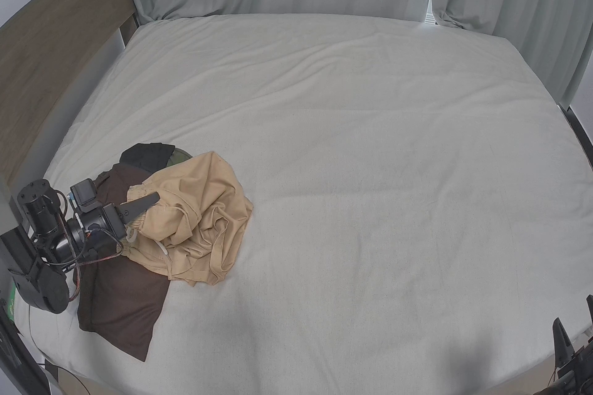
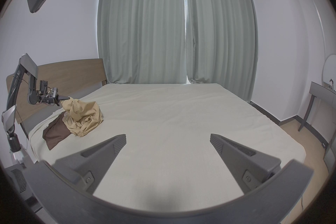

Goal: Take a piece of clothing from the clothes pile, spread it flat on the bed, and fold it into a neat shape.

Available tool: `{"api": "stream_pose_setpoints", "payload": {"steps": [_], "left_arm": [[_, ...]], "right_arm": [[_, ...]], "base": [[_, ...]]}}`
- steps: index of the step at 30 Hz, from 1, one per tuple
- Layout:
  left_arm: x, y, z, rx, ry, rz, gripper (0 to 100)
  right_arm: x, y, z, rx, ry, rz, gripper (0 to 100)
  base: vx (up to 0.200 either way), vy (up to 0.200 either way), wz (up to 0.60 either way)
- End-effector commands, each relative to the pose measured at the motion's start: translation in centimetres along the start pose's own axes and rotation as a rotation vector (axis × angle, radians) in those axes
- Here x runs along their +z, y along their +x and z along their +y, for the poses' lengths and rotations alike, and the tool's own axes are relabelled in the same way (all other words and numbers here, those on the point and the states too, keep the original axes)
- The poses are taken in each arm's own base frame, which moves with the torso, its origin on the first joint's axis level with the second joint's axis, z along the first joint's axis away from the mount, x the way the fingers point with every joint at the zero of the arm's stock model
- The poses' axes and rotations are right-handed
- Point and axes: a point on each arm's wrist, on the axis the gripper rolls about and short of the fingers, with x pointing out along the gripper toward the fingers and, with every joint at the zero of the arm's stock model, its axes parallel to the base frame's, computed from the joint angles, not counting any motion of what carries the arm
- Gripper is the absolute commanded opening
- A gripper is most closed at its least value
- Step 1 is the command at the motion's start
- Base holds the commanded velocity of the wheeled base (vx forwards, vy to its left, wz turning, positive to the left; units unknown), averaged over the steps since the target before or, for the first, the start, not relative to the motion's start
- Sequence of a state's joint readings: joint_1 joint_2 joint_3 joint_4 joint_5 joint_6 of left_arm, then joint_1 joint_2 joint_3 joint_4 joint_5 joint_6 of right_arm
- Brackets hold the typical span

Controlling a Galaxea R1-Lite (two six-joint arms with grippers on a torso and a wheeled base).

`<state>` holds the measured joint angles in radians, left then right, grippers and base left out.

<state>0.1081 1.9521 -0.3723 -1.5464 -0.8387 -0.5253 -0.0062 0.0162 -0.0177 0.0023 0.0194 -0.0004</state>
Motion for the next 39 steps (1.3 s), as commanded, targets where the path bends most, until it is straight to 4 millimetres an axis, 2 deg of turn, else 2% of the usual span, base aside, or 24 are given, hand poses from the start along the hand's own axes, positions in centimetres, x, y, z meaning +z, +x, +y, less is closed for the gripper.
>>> {"api": "stream_pose_setpoints", "payload": {"steps": [1,6,12,14,21,27,37,39], "left_arm": [[0.3,-0.3,-0.9,-0.012,0.013,-0.009,0],[0.2,-0.3,-1.8,-0.023,0.011,-0.007,0],[0.2,-0.6,-3.7,-0.057,-0.043,-0.007,0],[0.9,-0.7,-4.8,-0.076,-0.057,-0.034,0],[0.9,-0.6,-5.2,-0.077,-0.062,-0.041,0],[0.5,-1.1,-6.4,-0.100,-0.105,-0.028,0],[-0.2,0.5,-9.7,-0.095,-0.174,-0.087,0],[-0.5,0.9,-10.8,-0.117,-0.195,-0.088,0]], "right_arm": [[-0.5,0.0,0.0,0.001,0.000,-0.001,100],[-0.5,0.0,0.0,0.001,0.000,-0.001,100],[-0.5,0.0,0.0,0.001,0.000,-0.001,100],[-0.5,0.0,0.0,0.001,0.000,-0.001,100],[-0.5,0.0,0.0,0.001,0.000,-0.001,100],[-0.5,0.0,0.0,0.001,0.000,0.001,100],[-0.5,0.0,0.0,-0.001,0.002,-0.001,100],[-0.5,0.0,0.0,-0.001,0.005,0.001,100]], "base": [[0.000,0.000,0.00],[0.000,0.000,0.00],[0.000,0.000,0.00],[0.000,0.000,0.00],[0.000,0.000,0.00],[0.000,0.000,0.00],[0.000,0.000,0.00],[0.000,0.000,0.00]]}}
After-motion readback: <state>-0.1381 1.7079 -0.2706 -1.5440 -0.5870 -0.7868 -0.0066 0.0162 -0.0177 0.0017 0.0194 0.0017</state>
